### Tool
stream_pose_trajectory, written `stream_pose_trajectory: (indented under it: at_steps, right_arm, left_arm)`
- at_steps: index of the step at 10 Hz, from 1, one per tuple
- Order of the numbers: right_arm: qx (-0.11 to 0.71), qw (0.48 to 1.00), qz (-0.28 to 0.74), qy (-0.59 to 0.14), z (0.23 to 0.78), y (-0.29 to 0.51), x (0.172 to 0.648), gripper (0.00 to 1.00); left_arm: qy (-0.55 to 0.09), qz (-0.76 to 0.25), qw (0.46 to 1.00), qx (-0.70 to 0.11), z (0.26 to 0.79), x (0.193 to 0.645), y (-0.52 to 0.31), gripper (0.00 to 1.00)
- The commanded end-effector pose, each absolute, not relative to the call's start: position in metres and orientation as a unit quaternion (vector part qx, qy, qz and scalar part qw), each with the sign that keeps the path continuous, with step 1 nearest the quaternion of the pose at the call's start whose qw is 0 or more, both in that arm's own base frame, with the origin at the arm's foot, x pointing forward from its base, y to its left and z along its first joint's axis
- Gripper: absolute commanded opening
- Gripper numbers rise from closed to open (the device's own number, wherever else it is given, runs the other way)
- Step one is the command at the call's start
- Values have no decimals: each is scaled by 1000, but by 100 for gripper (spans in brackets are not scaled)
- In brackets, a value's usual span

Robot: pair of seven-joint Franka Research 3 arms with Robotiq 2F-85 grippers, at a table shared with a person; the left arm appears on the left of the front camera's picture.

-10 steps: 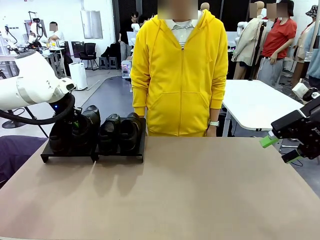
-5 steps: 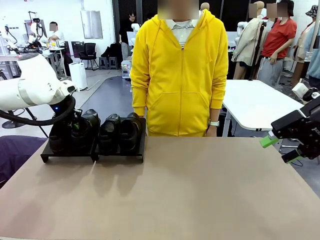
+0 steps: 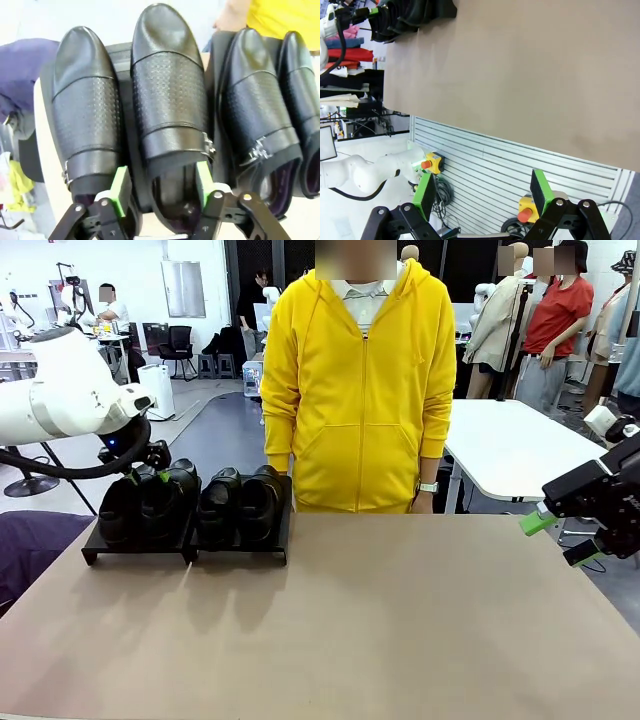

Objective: Organize the shoes by placing them on the stand.
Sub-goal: Place the Shoe from the middle of the table onto the Shoes Stand.

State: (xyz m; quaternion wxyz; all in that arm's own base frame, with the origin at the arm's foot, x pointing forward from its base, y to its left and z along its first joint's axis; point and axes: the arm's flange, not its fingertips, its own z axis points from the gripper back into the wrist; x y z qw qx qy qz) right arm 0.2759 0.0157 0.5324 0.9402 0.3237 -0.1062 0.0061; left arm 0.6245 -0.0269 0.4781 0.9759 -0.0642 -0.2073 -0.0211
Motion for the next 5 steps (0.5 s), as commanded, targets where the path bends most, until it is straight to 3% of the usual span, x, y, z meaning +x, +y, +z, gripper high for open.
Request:
stream_pose_trajectory:
  at_steps: [1,5]
  right_arm:
    - [330,937,15,-111,531,15,277,100]
    - [330,937,15,-111,531,15,277,100]
  left_arm:
    - [-210,-47,975,-62,495,597,-27,100]
    - [-160,-130,975,-88,565,505,5,100]
